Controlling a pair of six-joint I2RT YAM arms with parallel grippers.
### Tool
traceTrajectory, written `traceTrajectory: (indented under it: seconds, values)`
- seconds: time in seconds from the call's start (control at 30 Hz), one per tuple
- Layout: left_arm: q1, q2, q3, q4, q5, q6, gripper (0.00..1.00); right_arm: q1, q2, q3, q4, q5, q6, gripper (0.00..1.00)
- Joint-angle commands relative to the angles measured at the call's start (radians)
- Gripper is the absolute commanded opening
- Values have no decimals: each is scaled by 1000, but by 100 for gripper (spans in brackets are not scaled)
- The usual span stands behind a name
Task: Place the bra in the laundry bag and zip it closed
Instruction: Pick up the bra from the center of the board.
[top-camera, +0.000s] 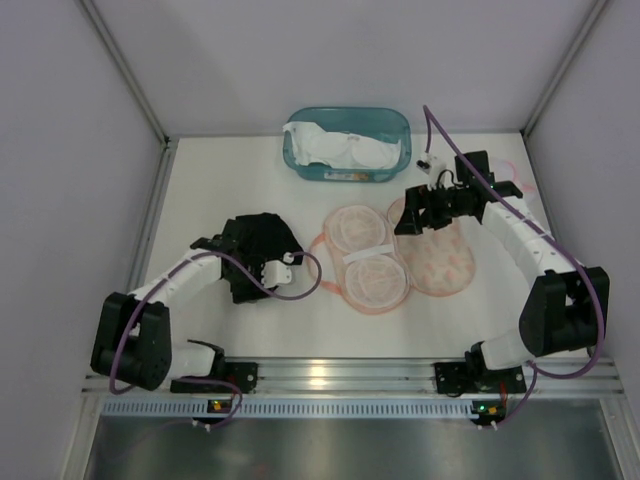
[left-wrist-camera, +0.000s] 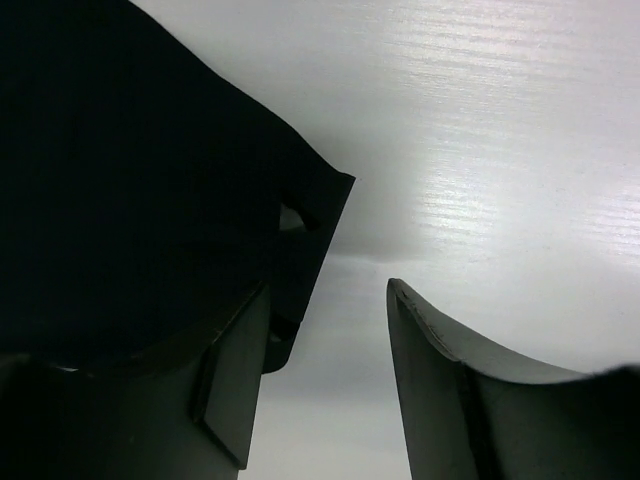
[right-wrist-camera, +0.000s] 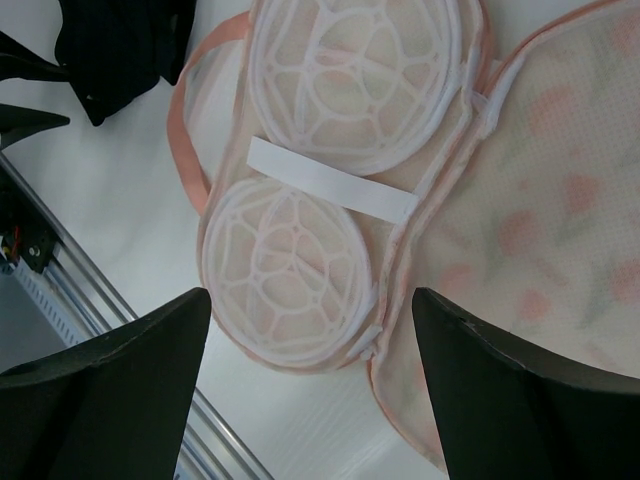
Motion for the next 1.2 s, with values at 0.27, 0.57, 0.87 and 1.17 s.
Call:
traceTrajectory:
  seconds: [0.27, 0.57, 0.87, 1.17]
  values:
    - [-6, 119, -4, 95, -3, 95, 19, 31, 9, 30, -13, -1, -38, 83]
    - [-83, -146, 187, -76, 47, -75, 0, 32, -7, 42, 29, -2, -39, 82]
    - [-218, -226, 597, -153, 99, -333, 0, 32, -30, 93, 155, 21, 22, 81]
    - [-347, -184, 835, -152, 84, -407, 0, 32, -180, -86, 422, -203, 62, 97]
